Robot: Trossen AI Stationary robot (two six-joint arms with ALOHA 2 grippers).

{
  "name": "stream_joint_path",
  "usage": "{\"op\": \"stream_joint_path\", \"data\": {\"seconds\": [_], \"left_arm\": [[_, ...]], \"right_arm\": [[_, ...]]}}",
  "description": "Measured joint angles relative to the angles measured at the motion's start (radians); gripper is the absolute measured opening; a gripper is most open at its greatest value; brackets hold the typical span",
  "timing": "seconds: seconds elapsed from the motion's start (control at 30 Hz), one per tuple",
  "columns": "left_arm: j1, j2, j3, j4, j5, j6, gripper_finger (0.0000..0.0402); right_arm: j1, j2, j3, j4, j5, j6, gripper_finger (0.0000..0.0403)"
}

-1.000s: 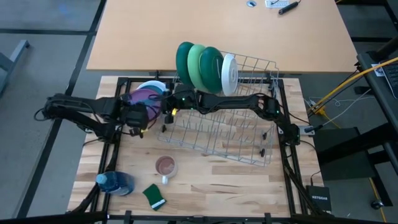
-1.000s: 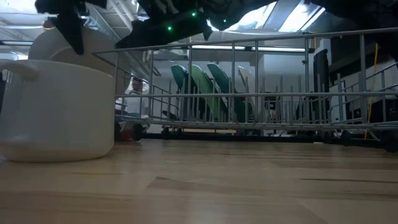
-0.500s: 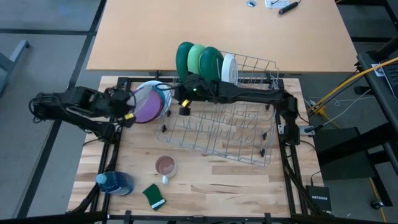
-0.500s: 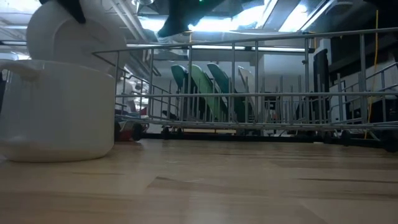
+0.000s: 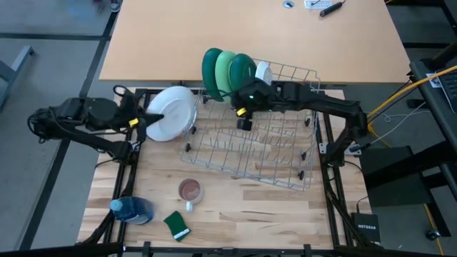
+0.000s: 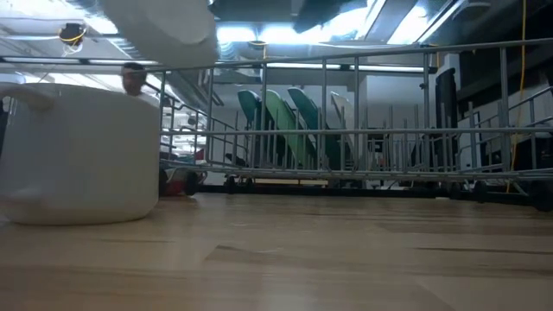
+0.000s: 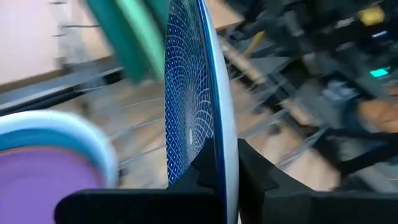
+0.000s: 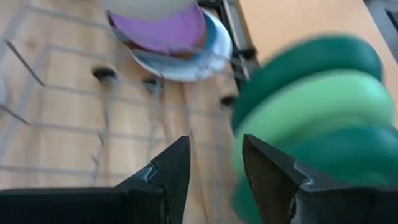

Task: Sort dishes
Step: Put the blue plate into the dishwasher rack

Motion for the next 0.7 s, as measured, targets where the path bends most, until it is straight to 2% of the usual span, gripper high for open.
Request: {"op": "stream_joint_path", "data": {"seconds": [0.17, 0.43, 0.53, 0.7], "left_arm": [[0.0, 0.01, -0.103, 0.2, 0.04, 0.022, 0.001], [0.0, 0.034, -0.298, 0.509, 0.047, -0.045, 0.0009], [0.004, 0.033, -0.346, 0.587, 0.046, -0.085, 0.0009], [0.004, 0.043, -0.386, 0.623, -0.003, -0.159, 0.0009]], "right_arm": [[0.0, -0.037, 0.0, -0.129, 0.077, 0.036, 0.0152], [0.0, -0.045, -0.02, -0.241, 0.084, 0.054, 0.0152], [0.0, -0.052, -0.061, -0.249, 0.089, 0.054, 0.0152], [0.0, -0.087, -0.152, -0.232, 0.118, 0.063, 0.0152]]}}
